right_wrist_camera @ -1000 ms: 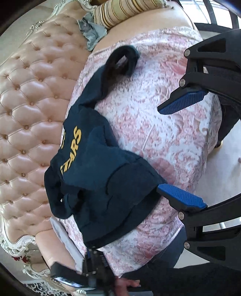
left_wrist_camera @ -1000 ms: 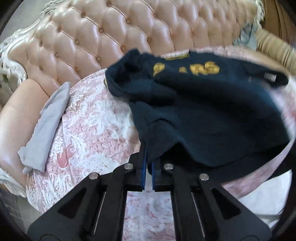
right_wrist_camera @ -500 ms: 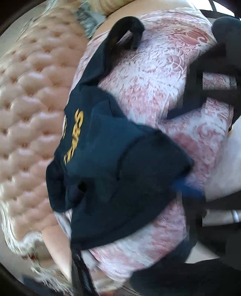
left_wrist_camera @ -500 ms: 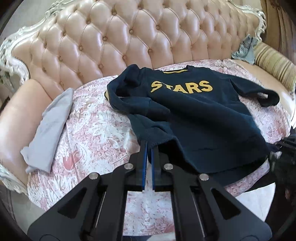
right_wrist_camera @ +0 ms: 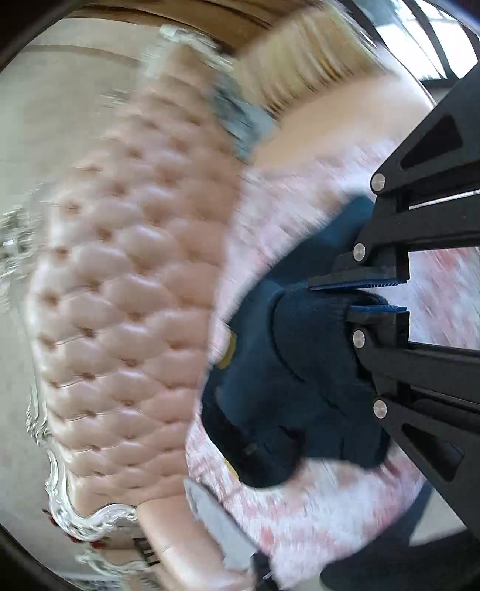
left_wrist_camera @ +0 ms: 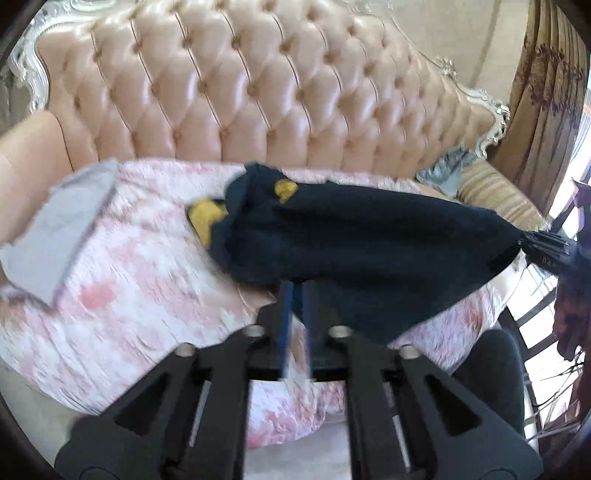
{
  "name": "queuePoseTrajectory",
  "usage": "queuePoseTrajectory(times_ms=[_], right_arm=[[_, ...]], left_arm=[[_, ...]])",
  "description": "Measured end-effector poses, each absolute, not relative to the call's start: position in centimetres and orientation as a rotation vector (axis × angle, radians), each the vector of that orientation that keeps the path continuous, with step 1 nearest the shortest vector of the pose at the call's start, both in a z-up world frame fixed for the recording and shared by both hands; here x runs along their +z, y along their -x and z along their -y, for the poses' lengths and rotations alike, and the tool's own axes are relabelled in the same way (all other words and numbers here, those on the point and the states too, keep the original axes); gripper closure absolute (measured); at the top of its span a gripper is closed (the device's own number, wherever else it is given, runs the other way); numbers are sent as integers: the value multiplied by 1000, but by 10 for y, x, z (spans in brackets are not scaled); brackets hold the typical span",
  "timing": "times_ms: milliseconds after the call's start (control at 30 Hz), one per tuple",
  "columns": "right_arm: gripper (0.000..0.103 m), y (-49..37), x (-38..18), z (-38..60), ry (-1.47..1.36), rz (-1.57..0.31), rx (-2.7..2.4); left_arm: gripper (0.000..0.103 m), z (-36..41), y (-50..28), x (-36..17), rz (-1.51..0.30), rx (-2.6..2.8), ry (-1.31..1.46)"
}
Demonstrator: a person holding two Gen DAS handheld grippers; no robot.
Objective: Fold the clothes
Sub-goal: 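Grasp the sweatshirt hem with the right gripper and pull it flat, then grasp the hem with both grippers and lift the sweatshirt off the bed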
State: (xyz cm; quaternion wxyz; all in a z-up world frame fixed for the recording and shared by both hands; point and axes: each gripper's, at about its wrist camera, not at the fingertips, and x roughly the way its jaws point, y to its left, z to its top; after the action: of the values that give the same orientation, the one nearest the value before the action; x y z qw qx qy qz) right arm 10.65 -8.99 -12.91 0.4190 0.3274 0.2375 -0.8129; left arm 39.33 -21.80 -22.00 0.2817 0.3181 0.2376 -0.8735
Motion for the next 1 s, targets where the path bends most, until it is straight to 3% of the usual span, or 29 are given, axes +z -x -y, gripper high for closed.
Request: queuePoseTrajectory(times_ms=[33, 267, 533, 867, 1000], right_arm=[[96, -107, -140, 89, -857, -586, -2024], [96, -102, -156, 79, -954, -484, -2050], [93, -107, -157, 81, -926, -504, -2036], [89, -105, -172, 73, -958, -489, -2039], [85, -106, -182, 74, -972, -510, -2029]], left_arm=[[61, 209, -388, -235, -613, -2328, -887], [61, 109, -335, -298, -51, -2401, -988], [61, 106, -305, -334, 198, -2286, -1070], [61, 102, -268, -369, 683, -2089, -1176], [61, 105, -258, -380, 798, -2032, -1233]])
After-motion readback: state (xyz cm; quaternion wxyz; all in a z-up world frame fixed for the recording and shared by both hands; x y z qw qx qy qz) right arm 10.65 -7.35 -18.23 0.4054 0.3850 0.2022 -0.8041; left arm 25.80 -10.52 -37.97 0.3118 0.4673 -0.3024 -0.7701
